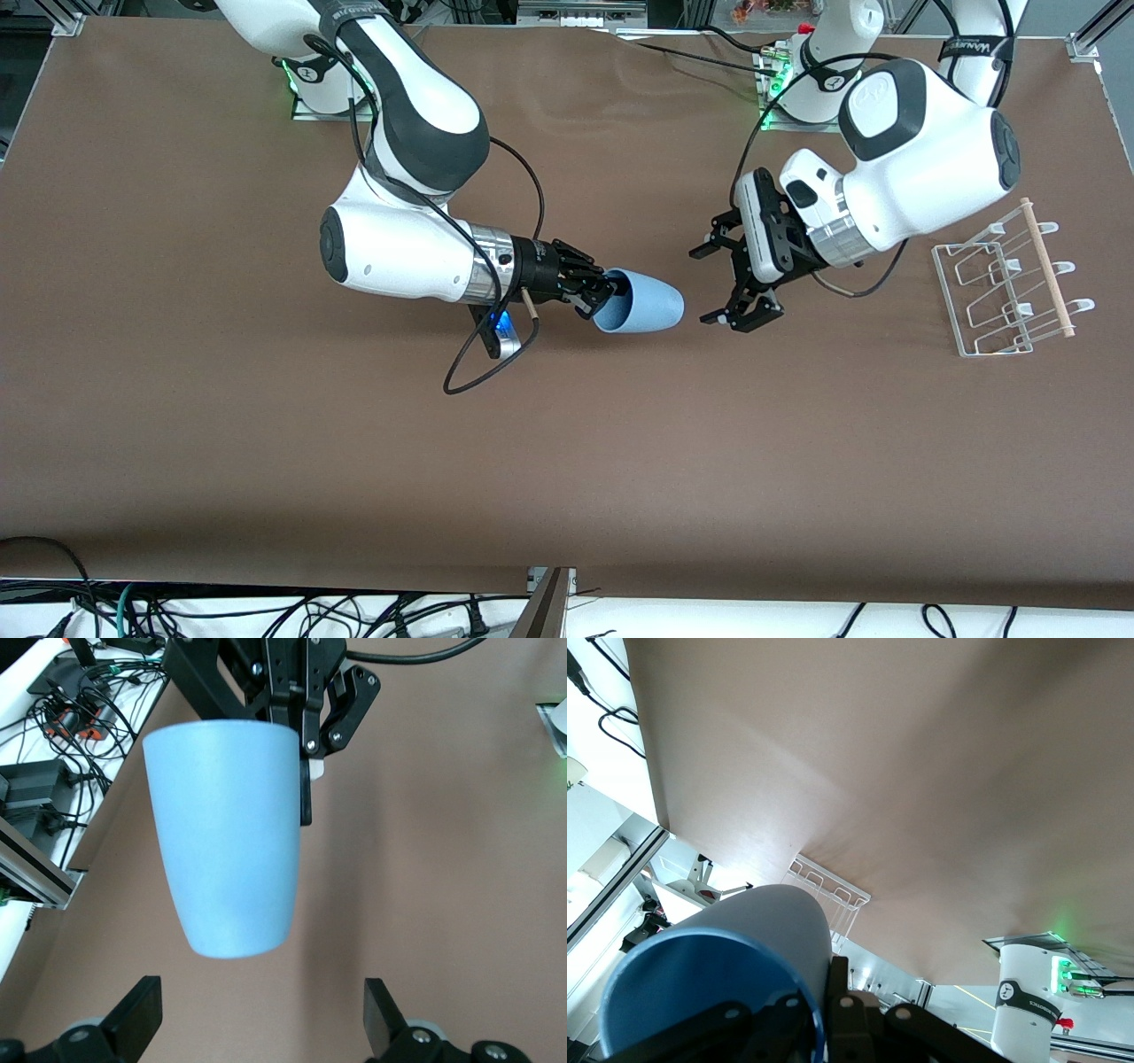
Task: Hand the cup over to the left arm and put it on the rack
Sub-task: 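Close the left gripper on the cup held by the right gripper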
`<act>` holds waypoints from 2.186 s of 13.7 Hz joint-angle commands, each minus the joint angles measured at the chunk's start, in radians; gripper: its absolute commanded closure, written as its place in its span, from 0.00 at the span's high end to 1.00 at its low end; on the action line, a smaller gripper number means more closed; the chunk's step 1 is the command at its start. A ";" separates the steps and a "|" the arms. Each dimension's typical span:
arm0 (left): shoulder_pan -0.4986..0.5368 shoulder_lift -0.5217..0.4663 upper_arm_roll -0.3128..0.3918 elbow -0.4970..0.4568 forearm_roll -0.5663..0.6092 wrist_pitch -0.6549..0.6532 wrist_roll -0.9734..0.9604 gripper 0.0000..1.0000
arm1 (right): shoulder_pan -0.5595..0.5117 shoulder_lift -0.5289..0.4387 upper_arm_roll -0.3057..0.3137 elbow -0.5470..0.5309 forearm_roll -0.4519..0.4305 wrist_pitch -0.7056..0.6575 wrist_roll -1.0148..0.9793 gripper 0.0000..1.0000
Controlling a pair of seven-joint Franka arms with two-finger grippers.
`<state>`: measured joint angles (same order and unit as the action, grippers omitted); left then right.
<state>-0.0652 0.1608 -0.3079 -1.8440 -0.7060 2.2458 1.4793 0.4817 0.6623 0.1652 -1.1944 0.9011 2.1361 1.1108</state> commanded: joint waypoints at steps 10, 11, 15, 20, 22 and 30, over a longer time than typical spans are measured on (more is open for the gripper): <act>-0.077 0.071 -0.086 -0.029 -0.026 0.314 -0.160 1.00 | 0.003 0.014 0.002 0.032 0.022 0.004 0.018 0.00; -0.079 0.081 -0.089 -0.024 -0.017 0.317 -0.181 1.00 | 0.003 0.014 0.002 0.032 0.022 0.004 0.018 0.00; -0.093 0.126 -0.088 0.006 -0.010 0.342 -0.183 1.00 | 0.002 0.014 0.001 0.032 0.022 0.004 0.015 0.00; -0.111 0.140 -0.089 0.012 -0.010 0.385 -0.198 0.00 | 0.000 0.014 0.001 0.032 0.022 0.004 0.020 0.00; -0.111 0.138 -0.089 0.017 -0.009 0.385 -0.195 0.00 | -0.002 0.014 0.001 0.032 0.022 0.004 0.021 0.29; -0.079 0.118 -0.076 0.017 -0.010 0.324 -0.183 0.00 | -0.122 -0.006 -0.021 0.119 0.013 -0.140 0.070 1.00</act>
<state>-0.1607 0.2868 -0.3899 -1.8393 -0.7062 2.6272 1.2868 0.4297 0.6602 0.1417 -1.1336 0.9025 2.0779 1.1780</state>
